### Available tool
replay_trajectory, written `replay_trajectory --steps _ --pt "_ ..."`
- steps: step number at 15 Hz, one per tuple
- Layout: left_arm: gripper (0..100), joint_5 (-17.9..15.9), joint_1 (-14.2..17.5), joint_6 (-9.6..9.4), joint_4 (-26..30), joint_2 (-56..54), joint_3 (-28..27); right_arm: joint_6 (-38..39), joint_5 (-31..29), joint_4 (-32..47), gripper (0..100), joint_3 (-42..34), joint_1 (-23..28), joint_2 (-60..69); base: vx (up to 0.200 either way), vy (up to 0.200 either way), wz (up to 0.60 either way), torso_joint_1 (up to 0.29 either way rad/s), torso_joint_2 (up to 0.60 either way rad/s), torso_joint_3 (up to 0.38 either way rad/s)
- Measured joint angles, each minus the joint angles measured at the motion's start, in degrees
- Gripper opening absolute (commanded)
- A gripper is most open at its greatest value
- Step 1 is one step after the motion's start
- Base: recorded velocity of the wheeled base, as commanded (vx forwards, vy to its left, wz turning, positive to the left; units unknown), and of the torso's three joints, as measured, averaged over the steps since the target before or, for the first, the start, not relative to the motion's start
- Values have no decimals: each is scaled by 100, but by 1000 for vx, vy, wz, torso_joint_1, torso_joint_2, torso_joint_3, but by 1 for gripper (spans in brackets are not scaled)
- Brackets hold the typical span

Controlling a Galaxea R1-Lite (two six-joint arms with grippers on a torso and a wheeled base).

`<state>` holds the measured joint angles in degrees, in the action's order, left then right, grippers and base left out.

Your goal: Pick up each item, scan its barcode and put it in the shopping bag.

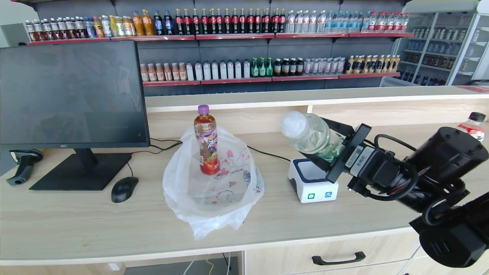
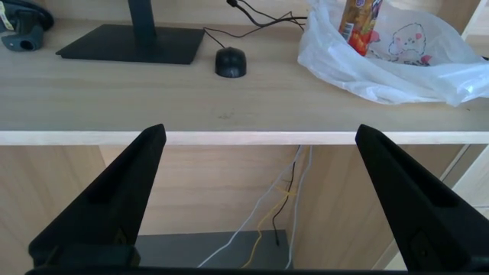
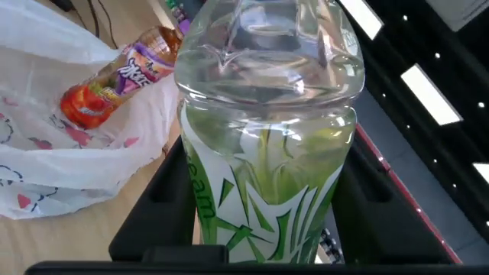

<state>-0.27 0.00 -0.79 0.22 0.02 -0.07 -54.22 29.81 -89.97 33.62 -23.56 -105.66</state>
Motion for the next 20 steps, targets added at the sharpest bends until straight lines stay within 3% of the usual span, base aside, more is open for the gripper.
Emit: replay_trajectory --steps 1,10,20 --pt "100 0 0 1 -4 0 0 -141 319 -2 0 5 61 -99 0 0 0 0 0 0" --pt "100 0 0 1 0 0 -2 -482 1381 2 0 132 775 -592 0 0 0 0 0 0" --pt "100 0 0 1 -1 0 -2 -514 1437 5 0 116 784 -672 0 0 0 0 0 0"
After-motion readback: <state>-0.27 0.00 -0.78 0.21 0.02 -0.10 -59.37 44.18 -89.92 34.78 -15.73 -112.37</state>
